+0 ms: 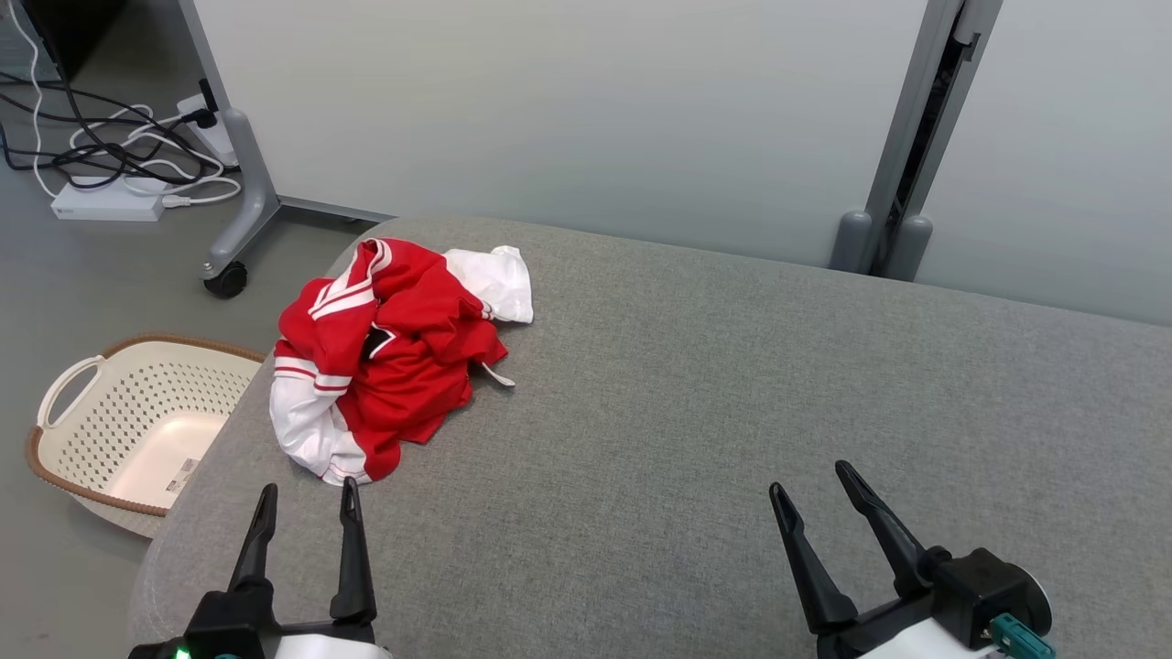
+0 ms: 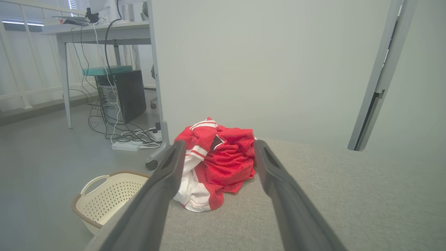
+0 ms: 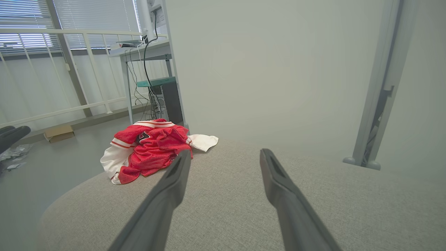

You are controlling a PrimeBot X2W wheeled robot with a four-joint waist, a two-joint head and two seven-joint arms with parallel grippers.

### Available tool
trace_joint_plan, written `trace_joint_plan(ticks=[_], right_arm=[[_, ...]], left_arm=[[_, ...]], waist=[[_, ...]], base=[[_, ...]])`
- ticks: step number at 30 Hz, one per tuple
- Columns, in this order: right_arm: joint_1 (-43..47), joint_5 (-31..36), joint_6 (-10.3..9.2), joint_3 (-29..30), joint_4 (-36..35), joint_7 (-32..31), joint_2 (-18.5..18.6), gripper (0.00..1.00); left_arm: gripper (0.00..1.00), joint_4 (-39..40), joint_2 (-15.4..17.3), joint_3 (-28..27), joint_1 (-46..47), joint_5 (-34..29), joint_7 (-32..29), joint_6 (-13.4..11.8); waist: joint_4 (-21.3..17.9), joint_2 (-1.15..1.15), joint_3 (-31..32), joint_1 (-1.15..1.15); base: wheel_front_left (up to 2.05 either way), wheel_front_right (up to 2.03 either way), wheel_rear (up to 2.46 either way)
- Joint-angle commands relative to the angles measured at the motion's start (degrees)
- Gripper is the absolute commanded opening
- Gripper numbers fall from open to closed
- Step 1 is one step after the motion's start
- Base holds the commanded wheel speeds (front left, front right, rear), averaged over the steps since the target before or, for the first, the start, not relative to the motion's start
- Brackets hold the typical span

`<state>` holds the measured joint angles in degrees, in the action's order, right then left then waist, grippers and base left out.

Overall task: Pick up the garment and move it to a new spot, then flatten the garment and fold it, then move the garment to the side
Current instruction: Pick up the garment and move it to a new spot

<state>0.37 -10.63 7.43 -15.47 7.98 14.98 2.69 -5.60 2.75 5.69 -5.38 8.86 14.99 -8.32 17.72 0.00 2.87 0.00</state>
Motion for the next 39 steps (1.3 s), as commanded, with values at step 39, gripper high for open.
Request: trace_joint_plan(ticks=[39], right_arm=[[-11.71, 3.22, 0.1, -1.31, -2.29, 0.35, 4.75, 1.0]], left_arm=[[1.0, -44.08, 6.52, -5.19, 55.14, 4.28, -18.29, 0.51]], waist=[[-4.7, 0.0, -23.01, 0.0]], base=[[0.0, 0.0, 0.0]])
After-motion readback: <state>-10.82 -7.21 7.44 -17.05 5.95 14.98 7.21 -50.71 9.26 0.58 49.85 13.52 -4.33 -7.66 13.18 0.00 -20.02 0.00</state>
